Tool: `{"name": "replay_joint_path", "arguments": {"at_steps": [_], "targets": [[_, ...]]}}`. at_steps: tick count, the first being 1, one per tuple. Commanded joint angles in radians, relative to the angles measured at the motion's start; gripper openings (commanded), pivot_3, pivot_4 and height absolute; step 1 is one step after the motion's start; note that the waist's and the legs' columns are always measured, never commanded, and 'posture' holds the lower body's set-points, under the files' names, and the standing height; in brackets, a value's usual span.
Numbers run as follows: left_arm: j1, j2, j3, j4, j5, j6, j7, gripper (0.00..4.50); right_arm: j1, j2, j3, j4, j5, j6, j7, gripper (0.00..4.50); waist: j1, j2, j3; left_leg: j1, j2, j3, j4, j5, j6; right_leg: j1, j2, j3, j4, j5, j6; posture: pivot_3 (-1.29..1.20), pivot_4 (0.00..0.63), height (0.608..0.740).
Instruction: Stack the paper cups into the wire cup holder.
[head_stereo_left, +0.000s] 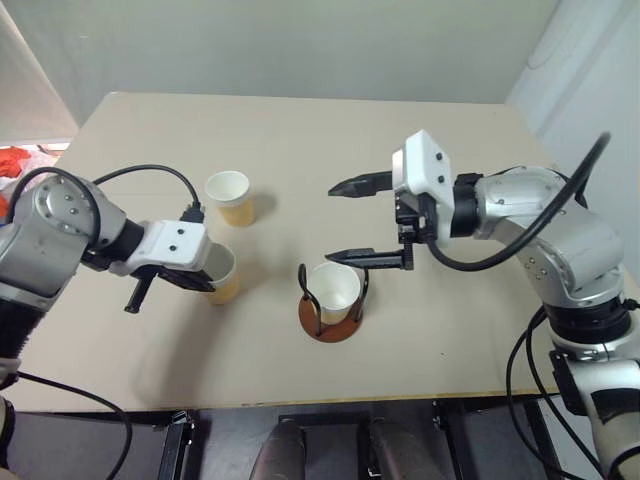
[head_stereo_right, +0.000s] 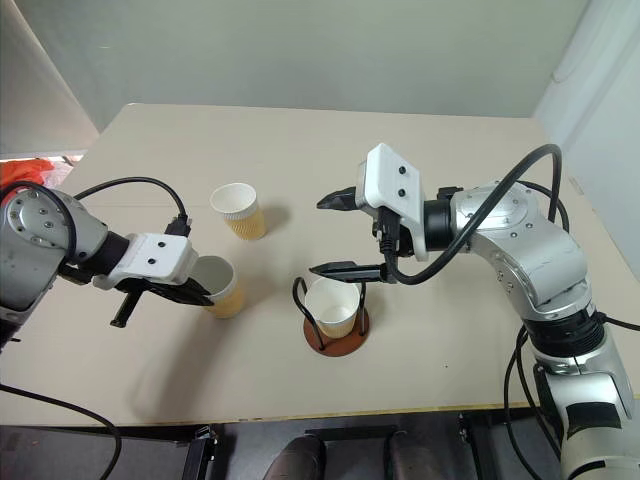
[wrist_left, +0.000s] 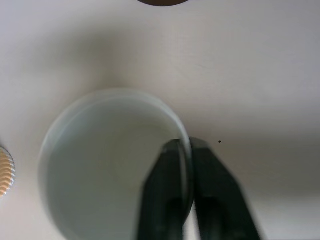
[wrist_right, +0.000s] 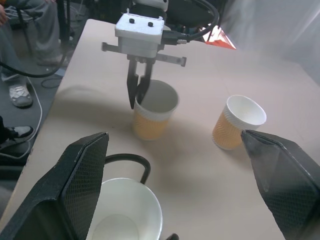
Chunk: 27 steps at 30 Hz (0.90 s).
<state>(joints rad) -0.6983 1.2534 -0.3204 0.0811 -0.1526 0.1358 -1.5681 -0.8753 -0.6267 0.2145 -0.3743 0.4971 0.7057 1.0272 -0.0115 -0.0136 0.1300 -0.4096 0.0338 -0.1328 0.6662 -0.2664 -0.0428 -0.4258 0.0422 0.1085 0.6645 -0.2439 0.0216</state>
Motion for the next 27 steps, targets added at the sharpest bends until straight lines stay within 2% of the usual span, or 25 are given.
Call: {"name": "replay_joint_path", "arguments": {"at_steps": [1, 7, 11, 16, 21, 24, 27], "targets": [[-0.012, 0.004, 0.029, -0.006, -0.004, 0.001, -0.046, 0.02, 0.002, -0.043, -0.048, -0.028, 0.018, -0.018, 0.036, 4.5, 0.001, 0.0, 0.0, 0.0, 0.0, 0.0, 0.0, 0.0, 0.0, 0.0, 0.0, 0.0, 0.0, 0.0, 0.0, 0.0, 0.15, 0.74], [-0.118, -0.004, 0.041, 0.035, -0.077, 0.018, -0.046, 0.02, 0.072, -0.165, -0.14, 0.005, 0.044, -0.06, 0.132, 4.5, 0.01, 0.0, 0.0, 0.0, 0.0, 0.0, 0.001, 0.0, 0.0, 0.001, 0.0, 0.0, 0.0, 0.0, 0.001, 0.0, 0.15, 0.74], [-0.334, -0.053, 0.01, 0.089, -0.189, 0.03, -0.046, 0.02, 0.251, -0.28, -0.322, -0.001, 0.118, -0.109, 0.242, 4.5, 0.029, -0.001, -0.001, -0.003, 0.0, 0.0, 0.002, 0.0, 0.0, 0.0, 0.0, 0.0, -0.002, 0.001, 0.002, 0.0, 0.15, 0.74], [-0.611, -0.201, -0.114, 0.165, -0.324, -0.024, -0.046, 0.02, 0.515, -0.372, -0.558, 0.093, 0.112, -0.173, 0.283, 4.5, 0.042, -0.001, -0.001, -0.004, -0.002, 0.001, 0.005, 0.0, 0.0, 0.002, -0.001, 0.001, -0.004, 0.002, 0.004, 0.0, 0.15, 0.74], [-0.807, -0.341, -0.273, 0.296, -0.404, -0.162, -0.046, 0.02, 0.745, -0.358, -0.778, 0.101, 0.139, -0.211, 0.313, 4.5, 0.042, 0.0, 0.0, -0.007, -0.002, 0.002, 0.014, -0.003, 0.009, 0.003, -0.002, 0.003, -0.004, 0.005, 0.01, 0.0, 0.15, 0.74], [-0.868, -0.378, -0.369, 0.33, -0.461, -0.231, -0.046, 0.02, 0.803, -0.345, -0.863, 0.038, 0.187, -0.199, 0.281, 4.5, 0.027, 0.002, 0.001, -0.005, -0.002, 0.005, 0.016, -0.005, 0.012, 0.006, -0.002, 0.006, -0.005, 0.007, 0.013, 0.0, 0.15, 0.74], [-0.911, -0.381, -0.496, 0.305, -0.53, -0.303, -0.046, 0.02, 0.801, -0.365, -0.941, -0.102, 0.321, -0.114, 0.219, 4.5, 0.017, 0.005, 0.003, -0.004, -0.003, 0.009, 0.017, -0.004, 0.015, 0.007, -0.001, 0.009, -0.006, 0.008, 0.016, 0.0, 0.15, 0.74]]}}
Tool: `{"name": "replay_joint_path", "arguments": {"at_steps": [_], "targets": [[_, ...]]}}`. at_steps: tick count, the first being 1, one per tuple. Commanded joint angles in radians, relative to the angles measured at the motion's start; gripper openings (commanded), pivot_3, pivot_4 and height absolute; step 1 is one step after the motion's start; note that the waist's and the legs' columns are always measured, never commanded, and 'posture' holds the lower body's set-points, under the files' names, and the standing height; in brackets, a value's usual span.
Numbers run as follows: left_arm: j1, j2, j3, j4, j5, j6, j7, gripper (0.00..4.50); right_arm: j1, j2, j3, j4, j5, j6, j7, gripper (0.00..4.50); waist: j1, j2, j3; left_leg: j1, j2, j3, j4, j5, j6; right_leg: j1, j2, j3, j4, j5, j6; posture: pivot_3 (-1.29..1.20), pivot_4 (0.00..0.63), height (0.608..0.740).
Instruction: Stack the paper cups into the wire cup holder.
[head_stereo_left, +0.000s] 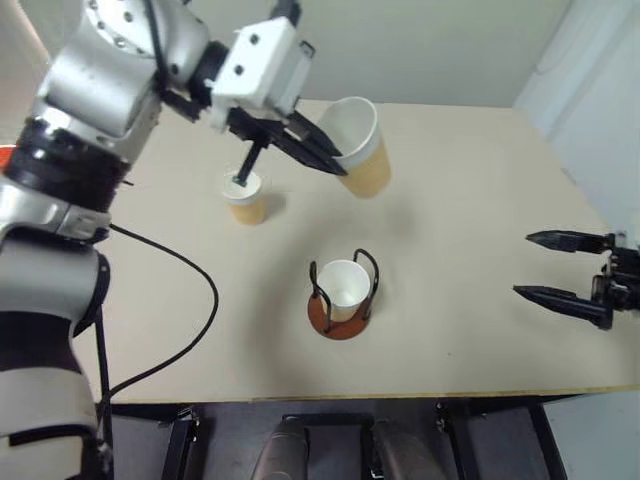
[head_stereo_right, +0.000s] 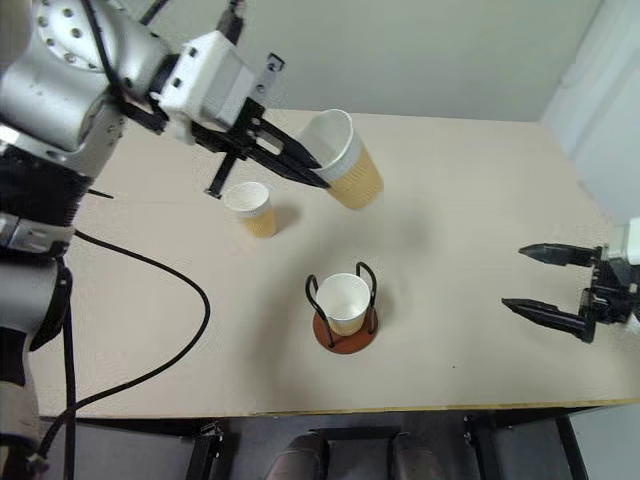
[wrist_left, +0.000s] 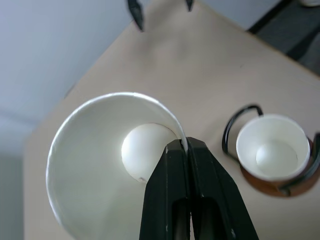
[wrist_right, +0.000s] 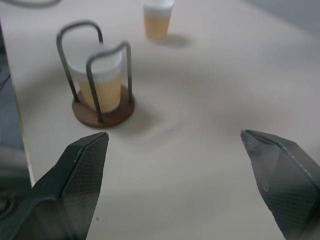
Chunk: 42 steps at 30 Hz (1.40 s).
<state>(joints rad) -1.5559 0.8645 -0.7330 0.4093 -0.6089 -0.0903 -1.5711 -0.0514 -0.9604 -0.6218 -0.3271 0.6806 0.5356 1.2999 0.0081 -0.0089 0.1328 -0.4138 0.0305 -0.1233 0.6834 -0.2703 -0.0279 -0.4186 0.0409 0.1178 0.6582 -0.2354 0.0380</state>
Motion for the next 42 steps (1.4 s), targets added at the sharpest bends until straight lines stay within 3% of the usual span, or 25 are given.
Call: {"name": "replay_joint_path", "arguments": {"at_steps": [1, 6, 16, 25, 41, 42], "targets": [[-0.068, 0.009, -0.124, -0.032, -0.096, -0.099, -0.043, 0.02, -0.037, -0.042, -0.122, -0.197, 0.186, 0.081, -0.082, 4.5, -0.004, 0.001, 0.0, 0.001, -0.001, 0.002, 0.0, 0.0, 0.0, 0.0, 0.001, 0.0, 0.0, 0.0, 0.001, 0.0, 0.15, 0.74], [-0.138, 0.029, -0.29, -0.039, -0.16, -0.204, -0.043, 0.02, -0.113, -0.104, -0.14, -0.298, 0.324, 0.139, -0.194, 4.5, -0.001, 0.002, 0.001, 0.002, 0.0, 0.0, 0.002, 0.0, 0.001, 0.006, 0.006, 0.003, -0.008, 0.003, 0.004, 0.0, 0.15, 0.74], [-0.246, 0.12, -0.545, -0.127, -0.266, -0.332, -0.043, 0.02, -0.071, -0.119, -0.138, -0.312, 0.301, 0.125, -0.243, 4.5, 0.021, 0.002, 0.001, -0.007, -0.001, -0.001, 0.006, -0.004, 0.008, 0.002, 0.002, 0.0, -0.013, 0.004, 0.006, 0.0, 0.15, 0.74], [-0.268, 0.126, -0.692, -0.16, -0.276, -0.385, -0.043, 0.02, -0.058, -0.121, -0.144, -0.325, 0.313, 0.122, -0.276, 4.5, 0.02, 0.002, 0.001, -0.007, -0.001, -0.001, 0.01, -0.006, 0.009, 0.003, 0.001, -0.001, -0.012, 0.005, 0.007, 0.0, 0.15, 0.74], [-0.265, 0.04, -0.724, -0.051, -0.251, -0.411, -0.043, 0.02, -0.033, -0.12, -0.144, -0.343, 0.304, 0.12, -0.315, 4.5, 0.024, 0.002, 0.001, -0.008, -0.004, 0.0, 0.016, -0.006, 0.01, 0.006, -0.005, -0.004, -0.012, 0.006, 0.01, 0.0, 0.15, 0.74], [-0.264, 0.037, -0.722, -0.053, -0.25, -0.408, -0.043, 0.2, -0.027, -0.115, -0.145, -0.341, 0.305, 0.123, -0.317, 4.5, 0.024, 0.003, 0.001, -0.008, -0.003, -0.001, 0.016, -0.006, 0.011, 0.005, -0.005, -0.003, -0.012, 0.006, 0.01, 0.0, 0.15, 0.74]]}}
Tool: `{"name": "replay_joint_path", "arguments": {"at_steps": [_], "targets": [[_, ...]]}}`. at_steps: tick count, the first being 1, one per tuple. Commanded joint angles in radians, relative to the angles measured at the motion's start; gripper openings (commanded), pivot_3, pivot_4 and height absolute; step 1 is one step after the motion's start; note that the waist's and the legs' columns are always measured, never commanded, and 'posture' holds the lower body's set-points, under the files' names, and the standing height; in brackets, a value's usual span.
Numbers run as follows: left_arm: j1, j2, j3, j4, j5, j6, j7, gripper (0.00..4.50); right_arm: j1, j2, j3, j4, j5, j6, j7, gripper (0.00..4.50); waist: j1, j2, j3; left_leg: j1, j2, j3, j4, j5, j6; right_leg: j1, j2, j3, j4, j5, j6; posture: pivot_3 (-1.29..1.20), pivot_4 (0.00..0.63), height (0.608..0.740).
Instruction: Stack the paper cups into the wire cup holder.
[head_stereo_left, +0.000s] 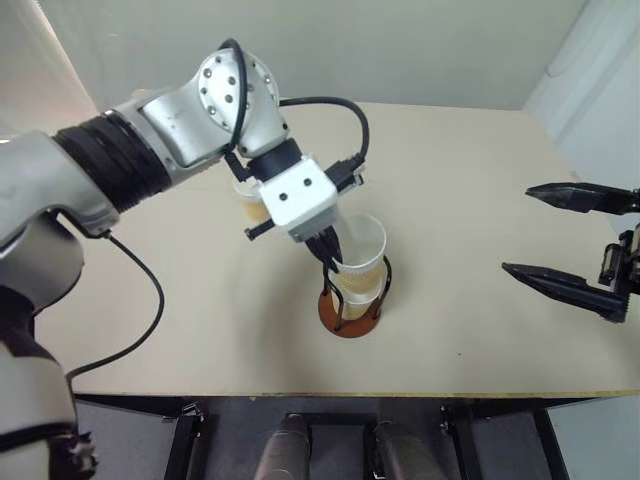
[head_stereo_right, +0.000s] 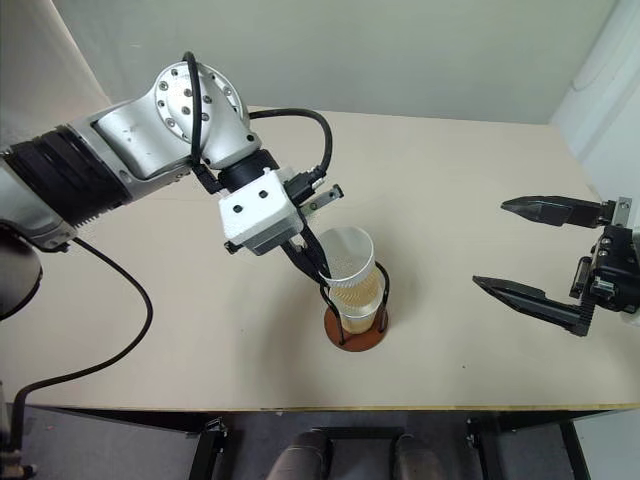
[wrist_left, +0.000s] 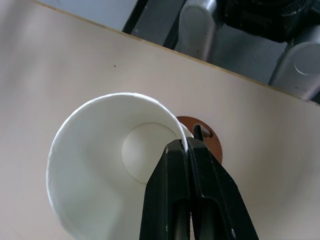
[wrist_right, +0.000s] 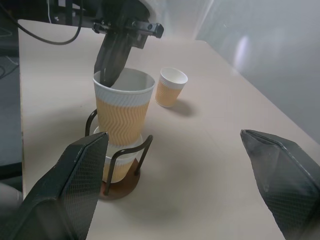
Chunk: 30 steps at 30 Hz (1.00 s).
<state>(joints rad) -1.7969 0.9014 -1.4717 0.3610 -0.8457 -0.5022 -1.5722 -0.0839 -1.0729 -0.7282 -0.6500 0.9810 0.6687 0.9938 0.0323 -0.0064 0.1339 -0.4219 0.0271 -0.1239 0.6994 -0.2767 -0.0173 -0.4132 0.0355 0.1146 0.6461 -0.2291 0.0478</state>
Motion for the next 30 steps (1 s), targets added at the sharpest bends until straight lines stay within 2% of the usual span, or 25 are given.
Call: {"name": "replay_joint_path", "arguments": {"at_steps": [1, 3, 8, 12, 17, 22, 28, 30], "targets": [[-0.022, -0.003, 0.018, -0.005, -0.011, 0.005, -0.042, 0.4, 0.01, 0.001, -0.039, -0.015, 0.007, -0.009, -0.011, 4.5, -0.001, 0.0, 0.0, 0.0, -0.001, 0.0, 0.0, 0.0, 0.0, 0.0, 0.0, 0.0, 0.0, 0.0, 0.0, 0.0, 0.15, 0.74], [-0.018, -0.01, 0.018, 0.0, -0.005, 0.002, -0.042, 0.85, 0.018, 0.005, -0.035, -0.009, 0.0, -0.013, -0.01, 4.5, 0.001, 0.0, 0.0, 0.0, -0.001, -0.001, 0.0, 0.0, 0.0, 0.0, -0.001, 0.0, 0.0, 0.0, 0.0, 0.0, 0.15, 0.74], [-0.007, -0.025, 0.025, 0.033, 0.019, -0.015, -0.042, 2.64, 0.01, 0.001, -0.018, -0.001, -0.004, -0.023, -0.016, 4.5, 0.001, 0.0, 0.0, -0.001, -0.005, 0.0, 0.0, 0.0, 0.001, 0.0, -0.003, -0.001, 0.0, 0.0, 0.002, 0.0, 0.15, 0.74], [0.048, -0.099, 0.161, 0.146, 0.073, -0.003, -0.042, 4.04, 0.003, 0.008, 0.014, 0.011, -0.014, -0.04, -0.014, 4.5, 0.004, 0.0, 0.0, -0.001, -0.006, -0.001, 0.001, 0.0, 0.002, 0.0, -0.005, -0.001, 0.0, 0.0, 0.003, 0.0, 0.15, 0.74], [0.093, -0.162, 0.376, 0.407, 0.233, 0.049, -0.042, 4.04, -0.055, 0.002, 0.095, 0.054, -0.022, -0.075, 0.006, 4.5, 0.003, 0.0, 0.0, -0.002, -0.008, 0.0, 0.002, 0.001, 0.004, 0.0, -0.005, -0.001, 0.0, 0.001, 0.006, 0.0, 0.15, 0.74], [0.128, -0.216, 0.52, 0.786, 0.552, 0.018, 0.104, 4.04, -0.159, 0.003, 0.213, 0.129, -0.058, -0.115, 0.03, 4.5, -0.011, 0.004, -0.002, -0.001, -0.01, 0.001, 0.001, 0.004, 0.007, 0.0, -0.006, 0.0, 0.0, 0.001, 0.007, 0.0, 0.15, 0.74], [0.135, -0.235, 0.659, 0.928, 0.777, 0.068, 0.17, 4.04, -0.207, 0.008, 0.262, 0.166, -0.08, -0.132, 0.053, 4.5, 0.001, 0.003, -0.002, -0.009, -0.014, -0.003, 0.001, 0.006, 0.006, -0.007, -0.008, -0.001, -0.001, 0.001, 0.01, 0.0, 0.15, 0.74], [0.15, -0.241, 0.685, 0.948, 0.854, 0.077, 0.24, 4.04, -0.2, 0.013, 0.262, 0.162, -0.084, -0.134, 0.052, 4.5, 0.007, 0.003, -0.002, -0.013, -0.015, -0.002, 0.001, 0.008, 0.004, -0.009, -0.009, -0.001, -0.002, 0.0, 0.012, 0.0, 0.15, 0.74]]}}
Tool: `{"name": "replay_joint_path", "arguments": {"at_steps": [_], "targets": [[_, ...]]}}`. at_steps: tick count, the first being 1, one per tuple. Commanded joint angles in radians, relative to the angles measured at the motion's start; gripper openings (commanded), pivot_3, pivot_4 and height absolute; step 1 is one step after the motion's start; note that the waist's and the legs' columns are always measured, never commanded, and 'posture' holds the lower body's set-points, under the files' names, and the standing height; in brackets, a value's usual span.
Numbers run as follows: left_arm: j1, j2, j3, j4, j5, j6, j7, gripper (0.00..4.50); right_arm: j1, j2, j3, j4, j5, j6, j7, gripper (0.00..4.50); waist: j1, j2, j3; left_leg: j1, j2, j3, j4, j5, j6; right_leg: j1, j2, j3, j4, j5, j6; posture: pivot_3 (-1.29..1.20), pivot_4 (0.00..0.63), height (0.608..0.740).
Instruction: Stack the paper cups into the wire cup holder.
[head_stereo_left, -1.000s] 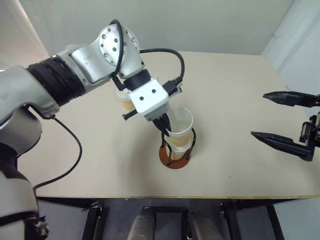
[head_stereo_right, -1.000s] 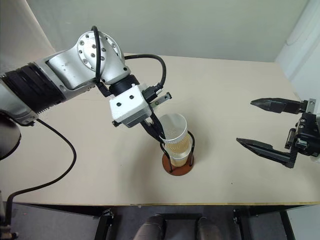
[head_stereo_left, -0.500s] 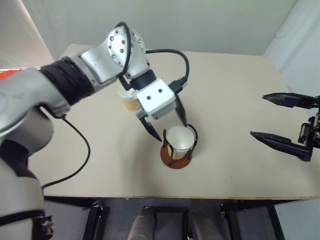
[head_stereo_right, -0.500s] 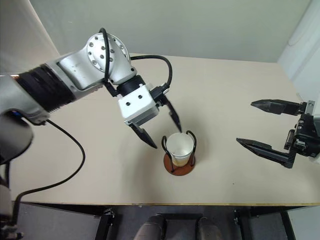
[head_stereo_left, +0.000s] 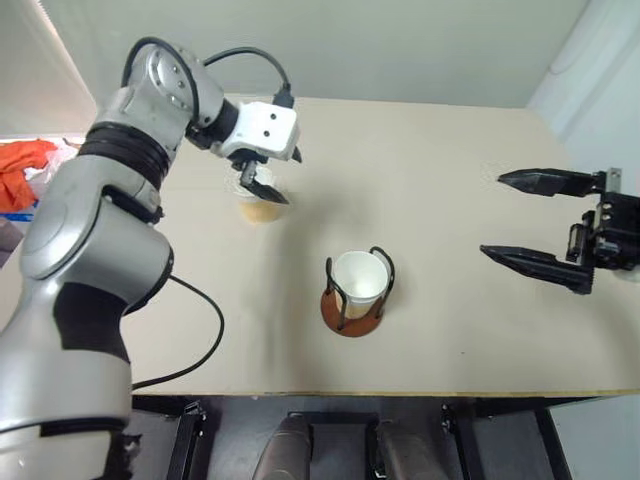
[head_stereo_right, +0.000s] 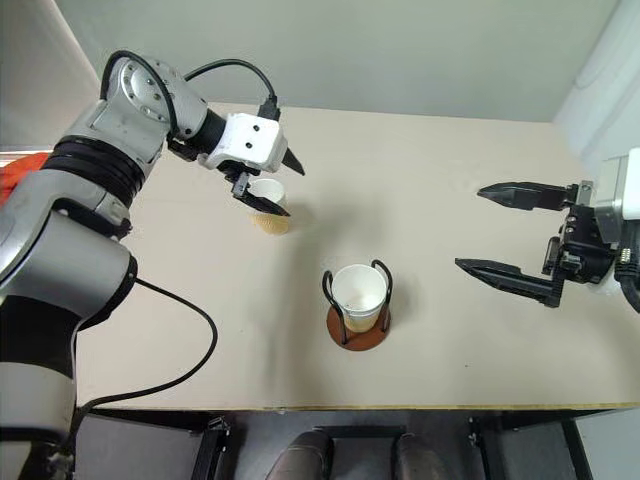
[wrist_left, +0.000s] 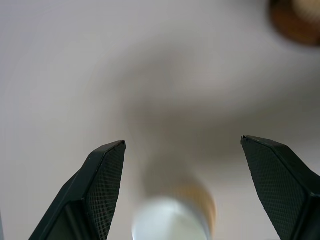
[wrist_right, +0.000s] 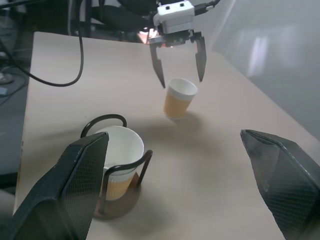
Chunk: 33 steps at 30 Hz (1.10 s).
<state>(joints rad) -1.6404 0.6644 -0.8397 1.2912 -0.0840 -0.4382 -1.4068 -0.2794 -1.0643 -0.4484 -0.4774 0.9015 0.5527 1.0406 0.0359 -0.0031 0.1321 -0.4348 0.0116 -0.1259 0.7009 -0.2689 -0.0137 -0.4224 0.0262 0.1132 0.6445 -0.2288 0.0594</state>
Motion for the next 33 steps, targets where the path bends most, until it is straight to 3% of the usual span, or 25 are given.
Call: {"name": "replay_joint_path", "arguments": {"at_steps": [1, 13, 18, 22, 30, 31, 33], "targets": [[0.0, -0.007, 0.059, 0.024, 0.136, 0.011, 0.115, 4.04, 0.0, 0.007, -0.018, -0.014, -0.006, -0.017, 0.003, 4.5, 0.006, 0.0, 0.0, -0.001, 0.0, -0.001, 0.0, 0.0, -0.001, -0.001, -0.003, 0.001, 0.0, 0.0, 0.001, 0.0, 0.15, 0.74], [0.062, -0.052, 0.139, 0.059, 0.445, 0.043, 0.31, 4.04, 0.065, 0.013, -0.086, -0.082, 0.015, 0.014, -0.043, 4.5, 0.009, -0.001, 0.0, -0.003, -0.015, 0.002, 0.002, 0.001, 0.003, 0.0, -0.02, 0.005, 0.0, -0.007, 0.014, 0.0, 0.15, 0.74], [0.097, -0.091, 0.188, 0.068, 0.493, 0.05, 0.371, 4.04, 0.088, 0.003, -0.131, -0.114, 0.031, 0.048, -0.064, 4.5, 0.009, -0.001, 0.0, -0.002, -0.018, 0.003, 0.001, 0.002, 0.005, 0.0, -0.025, 0.002, 0.0, -0.008, 0.015, 0.0, 0.15, 0.74], [0.111, -0.106, 0.201, 0.071, 0.548, 0.045, 0.455, 3.16, 0.126, -0.007, -0.199, -0.147, 0.054, 0.086, -0.07, 4.5, 0.007, -0.001, 0.0, -0.002, -0.02, 0.006, 0.001, 0.003, 0.006, 0.0, -0.026, 0.001, 0.0, -0.009, 0.017, 0.0, 0.15, 0.74], [0.109, -0.115, 0.247, 0.074, 0.584, 0.041, 0.446, 0.28, 0.147, -0.009, -0.224, -0.158, 0.056, 0.098, -0.079, 4.5, 0.002, -0.002, 0.0, -0.001, -0.025, 0.007, 0.001, 0.004, 0.009, 0.0, -0.031, 0.001, 0.001, -0.009, 0.021, 0.0, 0.15, 0.74], [0.106, -0.111, 0.257, 0.074, 0.581, 0.036, 0.424, 0.02, 0.148, -0.008, -0.224, -0.158, 0.056, 0.098, -0.08, 4.5, 0.001, -0.002, 0.0, -0.001, -0.027, 0.009, 0.001, 0.004, 0.01, 0.0, -0.03, -0.001, 0.001, -0.009, 0.022, 0.0, 0.15, 0.74], [0.095, -0.104, 0.29, 0.071, 0.561, 0.027, 0.355, 0.02, 0.15, -0.007, -0.221, -0.159, 0.055, 0.097, -0.083, 4.5, 0.001, -0.002, 0.0, -0.002, -0.028, 0.008, 0.001, 0.005, 0.01, 0.001, -0.031, 0.0, 0.001, -0.008, 0.023, 0.0, 0.15, 0.74]]}}
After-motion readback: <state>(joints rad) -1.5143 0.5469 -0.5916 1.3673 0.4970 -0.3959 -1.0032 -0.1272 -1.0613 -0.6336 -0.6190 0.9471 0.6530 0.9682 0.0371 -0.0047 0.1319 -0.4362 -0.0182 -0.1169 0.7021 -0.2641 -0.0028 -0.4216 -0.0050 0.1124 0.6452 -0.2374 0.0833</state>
